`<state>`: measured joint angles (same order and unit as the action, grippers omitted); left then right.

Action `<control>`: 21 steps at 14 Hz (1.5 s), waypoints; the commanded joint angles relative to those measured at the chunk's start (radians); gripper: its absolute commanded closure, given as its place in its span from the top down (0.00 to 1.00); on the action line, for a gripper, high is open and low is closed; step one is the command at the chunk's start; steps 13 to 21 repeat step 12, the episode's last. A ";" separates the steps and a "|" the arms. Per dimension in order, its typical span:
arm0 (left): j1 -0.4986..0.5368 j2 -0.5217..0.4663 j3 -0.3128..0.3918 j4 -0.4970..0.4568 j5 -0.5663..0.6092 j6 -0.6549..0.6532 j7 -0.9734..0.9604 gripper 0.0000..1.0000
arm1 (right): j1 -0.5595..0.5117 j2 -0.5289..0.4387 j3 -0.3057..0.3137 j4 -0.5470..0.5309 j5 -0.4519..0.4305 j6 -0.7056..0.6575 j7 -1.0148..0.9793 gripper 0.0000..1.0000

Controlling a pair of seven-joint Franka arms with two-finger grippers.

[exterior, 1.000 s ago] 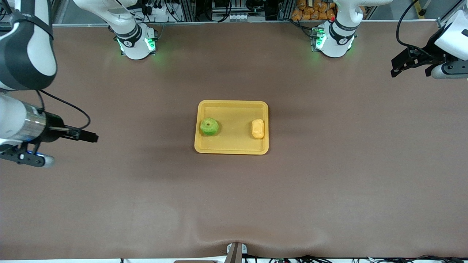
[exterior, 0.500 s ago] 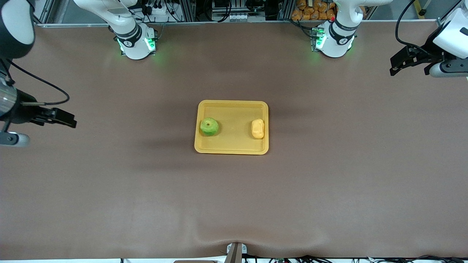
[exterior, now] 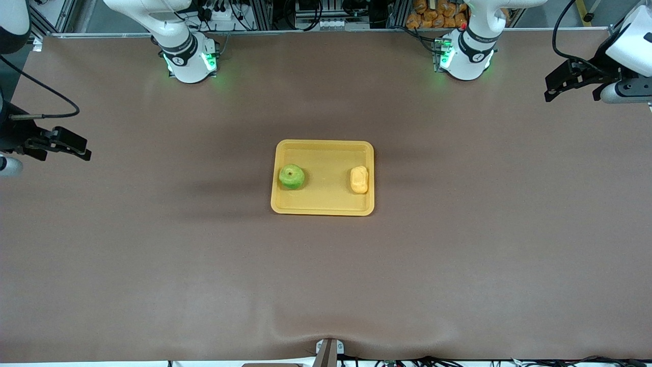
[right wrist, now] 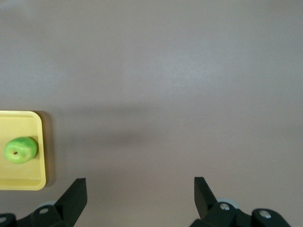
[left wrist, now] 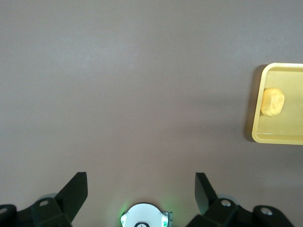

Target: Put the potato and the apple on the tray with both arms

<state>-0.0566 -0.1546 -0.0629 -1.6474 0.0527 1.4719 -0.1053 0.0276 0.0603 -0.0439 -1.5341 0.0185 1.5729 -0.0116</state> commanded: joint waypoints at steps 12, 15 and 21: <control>-0.005 0.001 0.002 0.043 -0.013 -0.038 0.010 1.00 | -0.018 -0.085 0.018 -0.072 -0.040 0.009 -0.119 1.00; -0.005 0.001 0.002 0.043 -0.013 -0.038 0.010 1.00 | -0.018 -0.085 0.018 -0.072 -0.040 0.009 -0.119 1.00; -0.005 0.001 0.002 0.043 -0.013 -0.038 0.010 1.00 | -0.018 -0.085 0.018 -0.072 -0.040 0.009 -0.119 1.00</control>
